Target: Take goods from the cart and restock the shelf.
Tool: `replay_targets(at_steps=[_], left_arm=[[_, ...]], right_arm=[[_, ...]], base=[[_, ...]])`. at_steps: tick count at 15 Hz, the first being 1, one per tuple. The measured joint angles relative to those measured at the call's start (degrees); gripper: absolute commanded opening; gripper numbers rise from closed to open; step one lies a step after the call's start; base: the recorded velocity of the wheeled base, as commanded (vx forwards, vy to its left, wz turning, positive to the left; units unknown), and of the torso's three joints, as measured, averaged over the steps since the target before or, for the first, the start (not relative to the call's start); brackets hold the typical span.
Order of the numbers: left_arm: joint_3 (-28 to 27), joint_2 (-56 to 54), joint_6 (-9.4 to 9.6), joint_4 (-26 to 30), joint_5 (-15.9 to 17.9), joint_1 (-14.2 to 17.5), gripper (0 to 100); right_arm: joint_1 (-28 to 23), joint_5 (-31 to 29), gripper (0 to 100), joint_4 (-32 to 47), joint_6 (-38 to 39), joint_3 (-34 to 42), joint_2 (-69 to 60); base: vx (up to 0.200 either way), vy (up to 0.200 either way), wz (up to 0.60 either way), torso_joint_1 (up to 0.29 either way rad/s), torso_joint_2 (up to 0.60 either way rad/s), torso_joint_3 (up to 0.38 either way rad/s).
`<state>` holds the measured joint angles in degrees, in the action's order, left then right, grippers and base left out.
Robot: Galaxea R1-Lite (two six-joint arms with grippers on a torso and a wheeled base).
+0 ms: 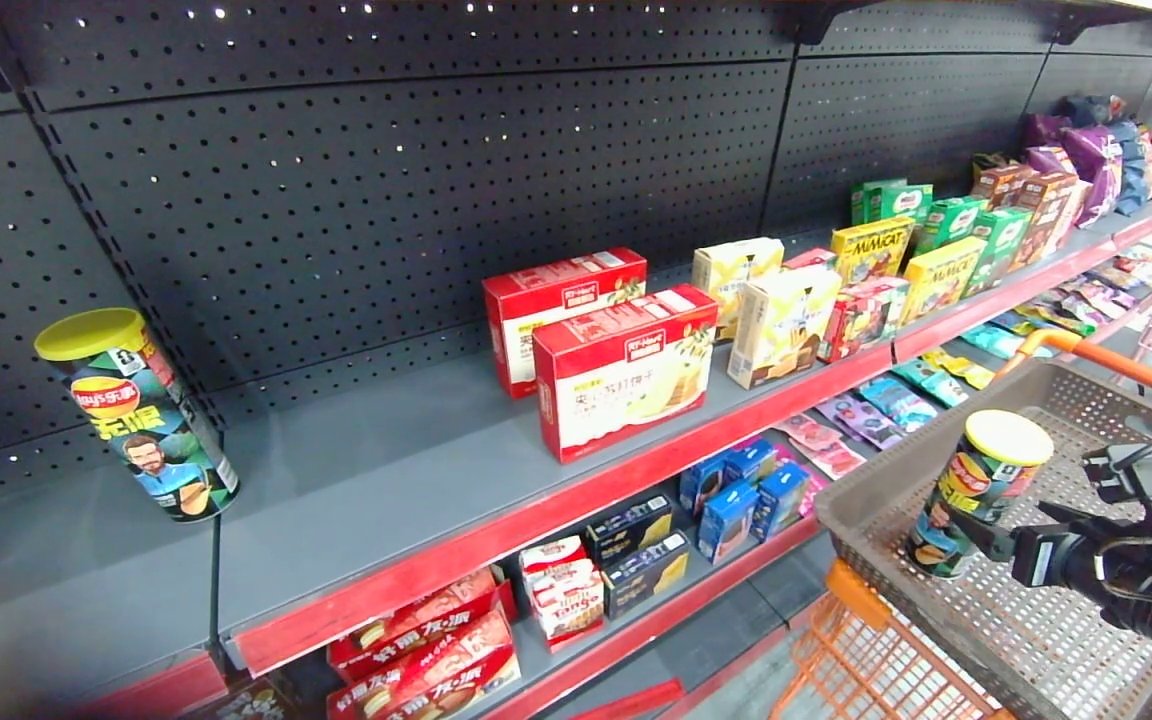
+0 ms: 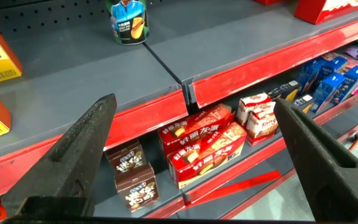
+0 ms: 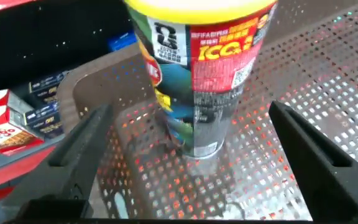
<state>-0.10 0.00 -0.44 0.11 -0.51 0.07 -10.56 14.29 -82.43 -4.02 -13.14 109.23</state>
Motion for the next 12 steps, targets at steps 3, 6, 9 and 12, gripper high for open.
replay_targets(at_steps=[3, 6, 9, 12], left_arm=[[0.0, 0.0, 0.0, 0.0, 0.02, 0.0, 100], [0.0, 0.0, 0.0, 0.02, 0.0, 0.0, 100], [0.0, 0.0, -0.02, 0.0, 0.0, 0.0, 100], [0.0, 0.0, -0.02, 0.02, 0.0, 0.0, 100]], right_arm=[[0.0, 0.87, 100, -0.04, -0.99, -2.51, 2.12], [0.01, 1.3, 100, -0.06, -1.58, -4.49, 3.78], [0.34, 2.1, 100, -0.69, -2.68, -6.31, 5.38], [1.08, 2.21, 100, -1.07, -3.78, -8.35, 7.01]], base=[[0.0, 0.0, 0.0, 0.0, 0.0, 0.0], [0.0, 0.0, 0.0, 0.0, 0.0, 0.0], [0.0, 0.0, 0.0, 0.0, 0.0, 0.0], [0.0, 0.0, 0.0, 0.0, 0.0, 0.0]])
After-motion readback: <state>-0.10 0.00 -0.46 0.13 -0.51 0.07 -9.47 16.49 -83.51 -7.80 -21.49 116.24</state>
